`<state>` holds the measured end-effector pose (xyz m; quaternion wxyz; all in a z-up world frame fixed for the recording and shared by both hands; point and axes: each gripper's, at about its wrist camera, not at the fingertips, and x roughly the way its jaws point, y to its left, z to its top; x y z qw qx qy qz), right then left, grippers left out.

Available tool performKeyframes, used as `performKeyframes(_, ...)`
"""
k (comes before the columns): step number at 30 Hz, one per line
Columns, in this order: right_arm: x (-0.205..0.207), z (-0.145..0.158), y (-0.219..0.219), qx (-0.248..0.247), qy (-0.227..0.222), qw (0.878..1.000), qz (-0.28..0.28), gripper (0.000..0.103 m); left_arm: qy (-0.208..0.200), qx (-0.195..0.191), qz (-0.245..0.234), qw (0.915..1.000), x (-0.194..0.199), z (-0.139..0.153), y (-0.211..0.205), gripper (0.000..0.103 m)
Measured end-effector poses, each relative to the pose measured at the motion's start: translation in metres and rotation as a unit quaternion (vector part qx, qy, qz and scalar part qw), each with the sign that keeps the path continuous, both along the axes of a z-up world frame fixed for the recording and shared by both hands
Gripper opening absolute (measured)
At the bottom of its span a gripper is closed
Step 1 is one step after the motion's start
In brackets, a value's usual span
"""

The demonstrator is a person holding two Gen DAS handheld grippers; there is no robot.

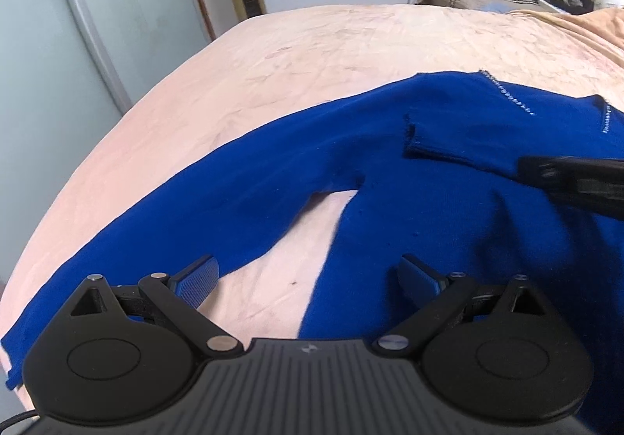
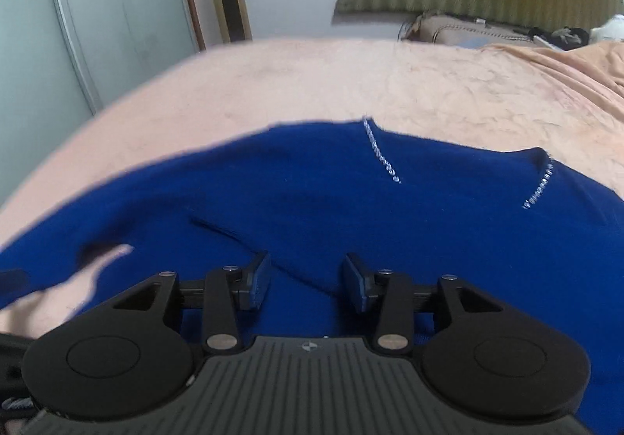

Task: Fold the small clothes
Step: 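Carry the held sleeve across the sweater body and release it, then grasp the other sleeve with the left gripper and lift it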

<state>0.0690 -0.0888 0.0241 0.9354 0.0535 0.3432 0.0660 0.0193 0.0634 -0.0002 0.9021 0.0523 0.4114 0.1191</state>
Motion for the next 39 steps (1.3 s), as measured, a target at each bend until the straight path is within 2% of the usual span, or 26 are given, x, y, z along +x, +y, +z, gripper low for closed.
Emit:
performKeyframes(1,-0.014,0.006,-0.003,0.015,-0.015,1.0,0.0,0.049,0.002,0.001,0.003,1.0,0.0,0.0,0.0,0.099)
performKeyframes(3,-0.03,0.012,-0.009,0.016,-0.036,0.999,-0.003,0.058,0.006,-0.001,0.005,1.0,-0.002,0.001,-0.002,0.099)
performKeyframes(4,-0.043,0.016,-0.01,0.002,-0.046,0.999,-0.009,0.062,0.006,-0.001,0.004,1.0,-0.002,0.001,-0.003,0.099)
performKeyframes(6,-0.048,0.016,-0.016,-0.03,-0.058,0.998,-0.02,0.079,0.005,0.002,0.004,1.0,-0.003,0.002,-0.006,0.099)
performKeyframes(8,-0.061,0.017,-0.024,-0.058,-0.068,0.995,-0.034,0.086,0.005,0.006,0.002,1.0,-0.005,0.003,-0.009,0.099)
performKeyframes(12,-0.081,0.014,-0.058,-0.061,-0.072,0.993,-0.067,0.101,0.01,0.008,-0.007,0.9999,-0.006,0.004,-0.016,0.099)
performKeyframes(19,-0.115,-0.002,-0.128,-0.06,-0.054,0.984,-0.157,0.103,0.016,0.027,0.008,0.9995,-0.01,0.002,-0.016,0.099)
performKeyframes(22,-0.121,-0.01,-0.148,-0.049,-0.051,0.981,-0.179,0.102,0.02,0.033,0.019,0.9991,-0.012,0.002,-0.013,0.099)
performKeyframes(28,-0.126,-0.026,-0.155,-0.041,-0.054,0.983,-0.173,0.102,0.019,0.044,0.039,0.9981,-0.02,0.006,-0.008,0.099)
performKeyframes(33,-0.129,-0.032,-0.15,-0.056,-0.056,0.982,-0.171,0.102,0.018,0.052,0.056,0.9969,-0.026,0.008,-0.002,0.099)
performKeyframes(39,-0.134,-0.037,-0.154,-0.04,-0.063,0.983,-0.169,0.103,0.018,0.057,0.073,0.9955,-0.032,0.011,0.006,0.099)
